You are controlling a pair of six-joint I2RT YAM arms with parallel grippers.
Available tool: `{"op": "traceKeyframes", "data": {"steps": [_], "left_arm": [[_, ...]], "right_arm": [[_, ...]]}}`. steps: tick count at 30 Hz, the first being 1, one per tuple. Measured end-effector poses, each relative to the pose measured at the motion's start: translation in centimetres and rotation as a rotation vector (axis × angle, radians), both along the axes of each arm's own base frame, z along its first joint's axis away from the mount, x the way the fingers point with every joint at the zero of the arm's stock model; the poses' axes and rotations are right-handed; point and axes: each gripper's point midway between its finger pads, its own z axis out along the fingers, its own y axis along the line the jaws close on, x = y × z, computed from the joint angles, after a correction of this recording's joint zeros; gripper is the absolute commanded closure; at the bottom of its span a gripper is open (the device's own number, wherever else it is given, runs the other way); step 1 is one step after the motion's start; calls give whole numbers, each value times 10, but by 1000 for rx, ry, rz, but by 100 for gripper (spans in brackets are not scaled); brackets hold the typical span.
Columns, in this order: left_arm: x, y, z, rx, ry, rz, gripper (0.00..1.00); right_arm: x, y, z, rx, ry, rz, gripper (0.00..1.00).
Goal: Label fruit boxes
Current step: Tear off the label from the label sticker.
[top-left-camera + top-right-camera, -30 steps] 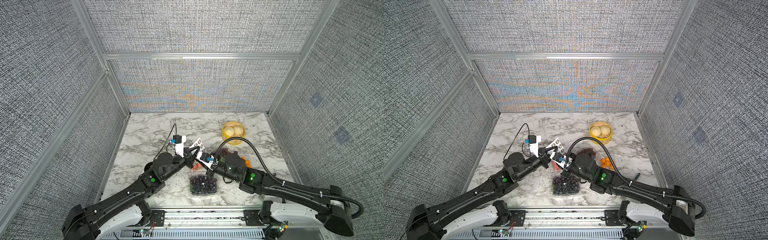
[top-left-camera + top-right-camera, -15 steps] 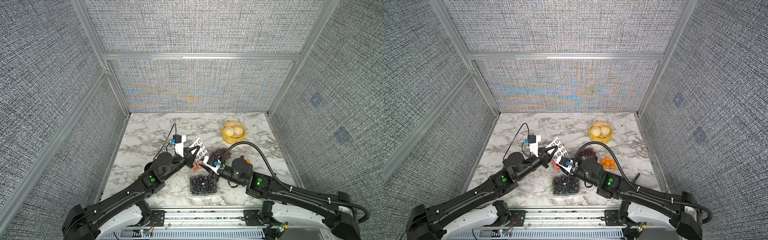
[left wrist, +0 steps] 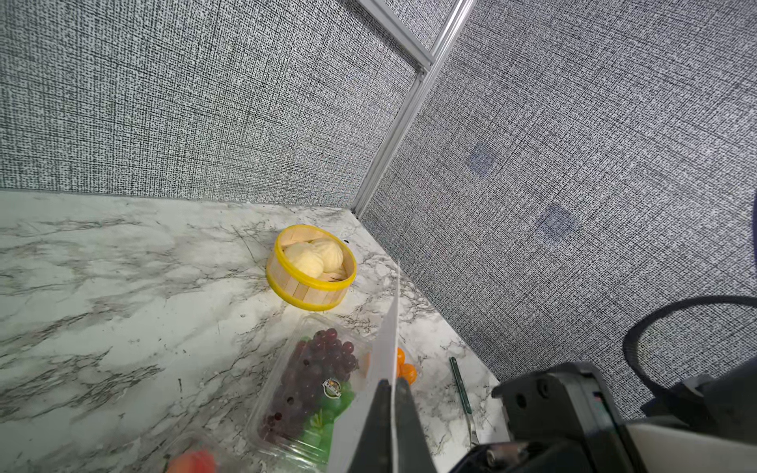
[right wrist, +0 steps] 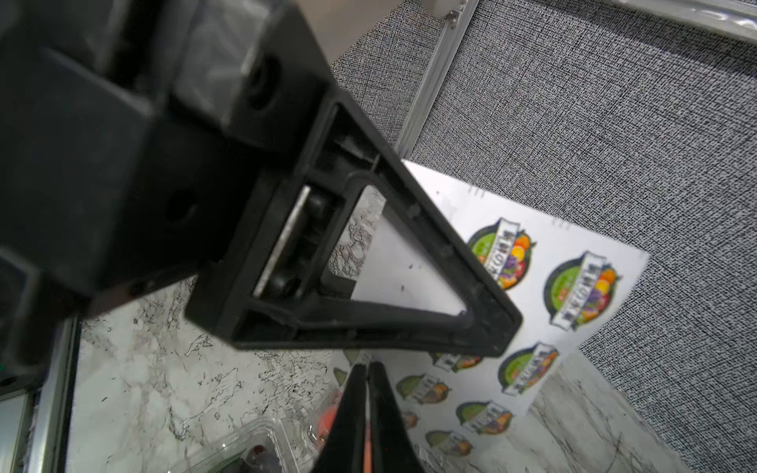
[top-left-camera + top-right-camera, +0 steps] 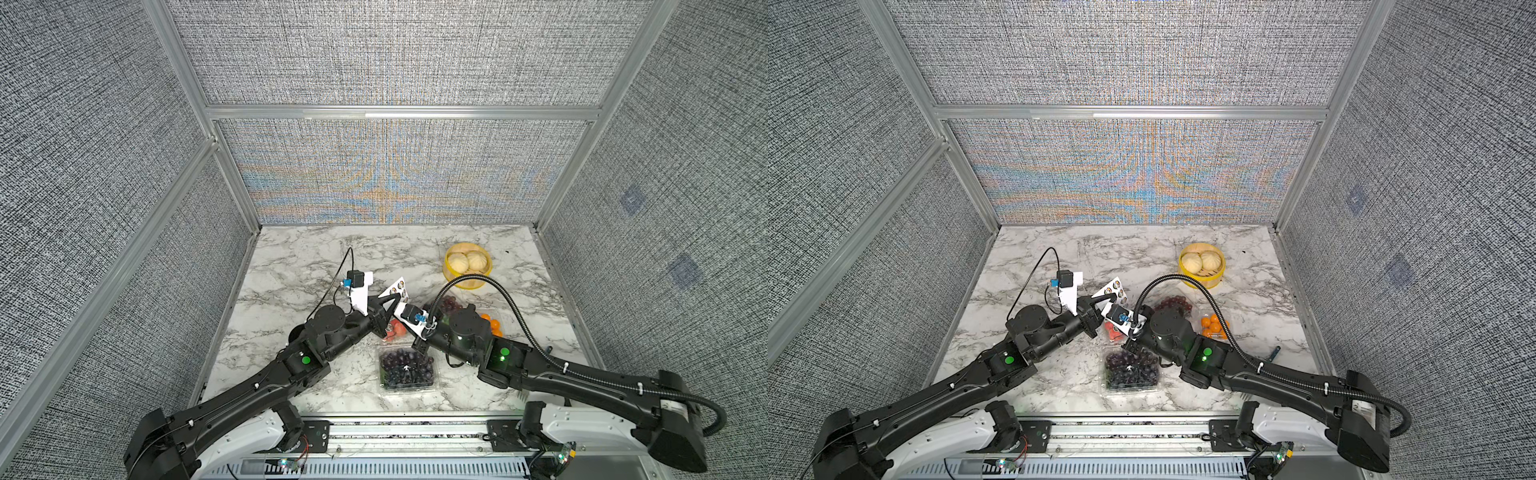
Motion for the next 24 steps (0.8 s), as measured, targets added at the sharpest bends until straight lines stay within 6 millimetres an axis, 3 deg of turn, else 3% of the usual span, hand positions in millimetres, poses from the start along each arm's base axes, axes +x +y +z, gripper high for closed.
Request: {"op": "traceKeyframes", "data": {"steps": [10, 18, 24], "left_arm": [[0, 0, 4, -15, -7, -3, 100], [1, 0, 3, -13, -6, 4, 100], [1, 0, 2, -7, -7, 5, 100]], "right_arm": [[-12, 8, -7, -5, 24, 83, 100], [-22, -9, -4, 27, 23, 84, 100], [-25, -14, 1, 43, 16, 83, 88]]}}
